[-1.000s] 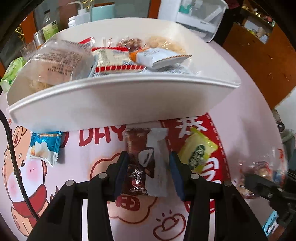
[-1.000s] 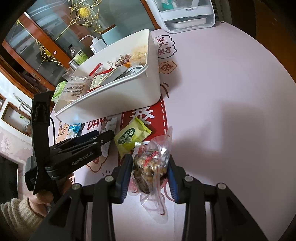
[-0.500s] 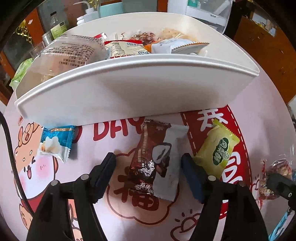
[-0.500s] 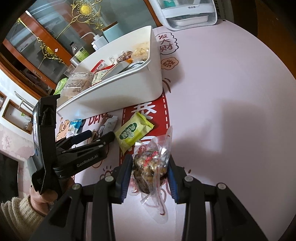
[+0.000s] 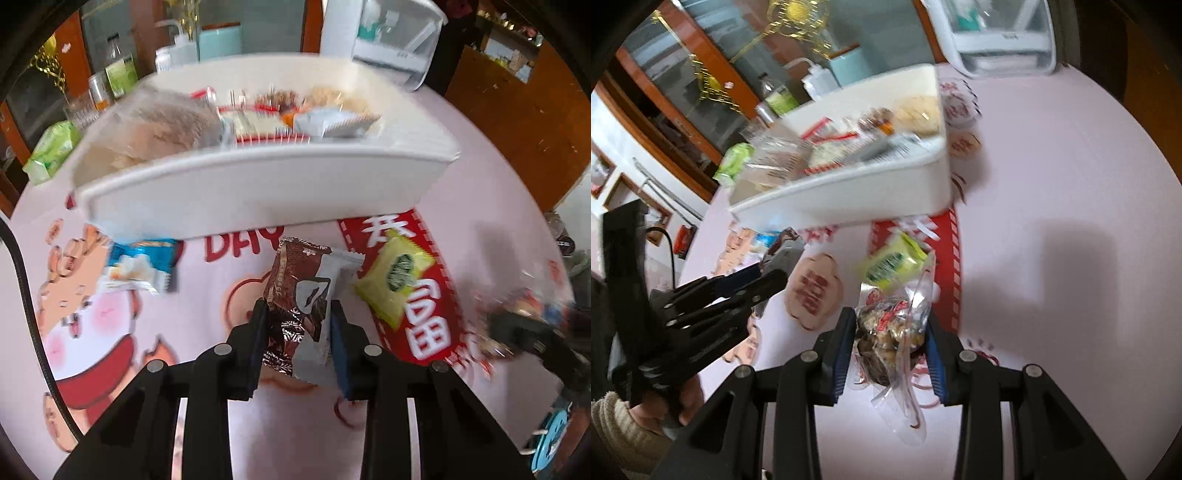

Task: Organize snacks
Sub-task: 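Carry both packets over the white tray and open both tools to release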

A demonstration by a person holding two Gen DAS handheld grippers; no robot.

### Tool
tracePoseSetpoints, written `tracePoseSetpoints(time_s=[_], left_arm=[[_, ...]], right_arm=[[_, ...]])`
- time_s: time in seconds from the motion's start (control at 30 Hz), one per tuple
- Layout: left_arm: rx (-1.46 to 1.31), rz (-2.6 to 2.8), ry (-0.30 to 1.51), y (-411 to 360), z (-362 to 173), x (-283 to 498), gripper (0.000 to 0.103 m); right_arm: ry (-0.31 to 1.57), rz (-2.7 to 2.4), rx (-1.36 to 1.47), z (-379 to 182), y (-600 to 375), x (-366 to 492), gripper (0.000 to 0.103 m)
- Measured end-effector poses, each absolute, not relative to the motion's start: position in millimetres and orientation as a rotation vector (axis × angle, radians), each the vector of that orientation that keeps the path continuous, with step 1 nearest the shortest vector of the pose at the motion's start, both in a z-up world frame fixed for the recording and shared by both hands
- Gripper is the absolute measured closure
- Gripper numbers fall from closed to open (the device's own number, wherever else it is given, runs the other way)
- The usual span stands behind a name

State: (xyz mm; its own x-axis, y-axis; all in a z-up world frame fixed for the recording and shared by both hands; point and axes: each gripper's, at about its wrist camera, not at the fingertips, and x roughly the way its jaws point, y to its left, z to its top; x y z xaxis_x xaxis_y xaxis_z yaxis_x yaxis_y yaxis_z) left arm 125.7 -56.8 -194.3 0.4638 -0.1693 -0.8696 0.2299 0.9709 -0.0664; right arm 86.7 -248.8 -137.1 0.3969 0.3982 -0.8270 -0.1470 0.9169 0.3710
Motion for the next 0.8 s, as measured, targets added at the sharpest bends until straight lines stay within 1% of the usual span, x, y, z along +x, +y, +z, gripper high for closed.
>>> tracePoseSetpoints(time_s=[0.2, 0.33, 0.57, 0.7, 0.8], left_arm=[[0.085, -0.276, 0.927, -41, -115, 112, 0.073], [0.078, -0.273, 0.868, -32, -70, 131, 0.073], [0.110, -0.243, 0.791, -24, -19, 174, 0.073], [0.148, -0.222, 0.750, -27, 1, 210, 0.072], [0.153, -0.211, 0.742, -27, 10, 238, 0.072]], right_arm=[[0.992, 0.406, 0.186, -81, -229, 108, 0.067], [0.903, 0.423, 0.149, -42, -218, 134, 0.067], [0.804, 0.374, 0.086, 6, -200, 188, 0.067], [0.784, 0.354, 0.088, 18, -196, 220, 0.066], [0.803, 0.333, 0.105, 15, -195, 246, 0.066]])
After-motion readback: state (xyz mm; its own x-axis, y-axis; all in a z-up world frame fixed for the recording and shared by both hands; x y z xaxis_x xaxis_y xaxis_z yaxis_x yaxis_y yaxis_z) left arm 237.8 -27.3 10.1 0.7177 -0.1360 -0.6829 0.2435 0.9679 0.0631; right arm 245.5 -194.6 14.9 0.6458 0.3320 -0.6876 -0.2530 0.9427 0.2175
